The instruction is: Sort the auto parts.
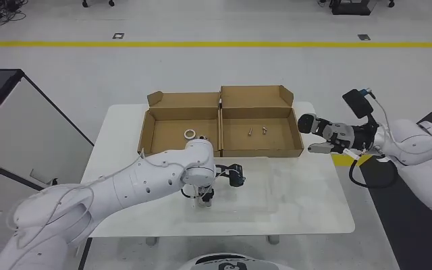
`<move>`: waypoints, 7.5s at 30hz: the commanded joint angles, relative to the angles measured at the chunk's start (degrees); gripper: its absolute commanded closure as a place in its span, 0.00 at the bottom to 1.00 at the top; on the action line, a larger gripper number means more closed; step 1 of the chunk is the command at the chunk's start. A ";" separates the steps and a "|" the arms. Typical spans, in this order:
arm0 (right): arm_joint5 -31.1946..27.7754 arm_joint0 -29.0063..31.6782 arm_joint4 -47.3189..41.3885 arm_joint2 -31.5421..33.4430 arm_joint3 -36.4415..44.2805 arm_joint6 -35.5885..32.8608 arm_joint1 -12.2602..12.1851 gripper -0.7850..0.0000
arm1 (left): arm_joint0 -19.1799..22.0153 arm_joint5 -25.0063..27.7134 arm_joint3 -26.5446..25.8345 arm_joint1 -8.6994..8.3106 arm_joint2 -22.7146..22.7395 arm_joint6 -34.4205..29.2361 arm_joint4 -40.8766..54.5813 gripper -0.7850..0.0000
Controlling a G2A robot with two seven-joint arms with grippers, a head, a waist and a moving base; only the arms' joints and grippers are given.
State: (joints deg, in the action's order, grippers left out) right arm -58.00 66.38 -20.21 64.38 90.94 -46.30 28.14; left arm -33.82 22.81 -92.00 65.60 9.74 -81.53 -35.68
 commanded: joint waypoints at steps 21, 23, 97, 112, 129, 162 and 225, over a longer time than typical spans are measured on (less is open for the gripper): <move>0.00 0.00 0.00 0.00 0.00 0.00 0.00 0.00 | -0.82 -2.58 2.38 1.24 0.00 -2.57 -2.47 0.35; 0.00 0.00 0.00 0.00 0.00 0.00 0.00 0.00 | -0.77 -2.54 2.47 1.25 0.00 -2.54 -2.58 0.33; 0.00 0.00 0.00 0.00 0.00 0.00 0.00 0.00 | 1.19 3.25 6.42 3.93 0.00 3.27 2.17 1.00; 0.00 0.00 0.00 0.00 0.00 0.00 0.00 0.00 | 9.13 0.04 -5.07 0.40 0.00 0.07 9.79 1.00; 0.00 0.00 0.00 0.00 0.00 0.00 0.00 0.00 | -2.34 6.00 -1.95 -10.01 21.23 20.21 19.58 1.00; 0.00 0.00 0.00 0.00 0.00 0.00 0.00 0.00 | -20.41 35.19 0.39 -16.15 43.59 45.01 44.77 1.00; 0.00 0.00 0.00 0.00 0.00 0.00 0.00 0.00 | -29.81 35.19 -10.95 -2.30 58.13 35.22 88.90 1.00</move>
State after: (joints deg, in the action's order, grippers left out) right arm -58.00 66.38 -20.21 64.38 90.94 -46.30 28.14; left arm -63.71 58.00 -103.22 63.34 67.77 -46.30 54.37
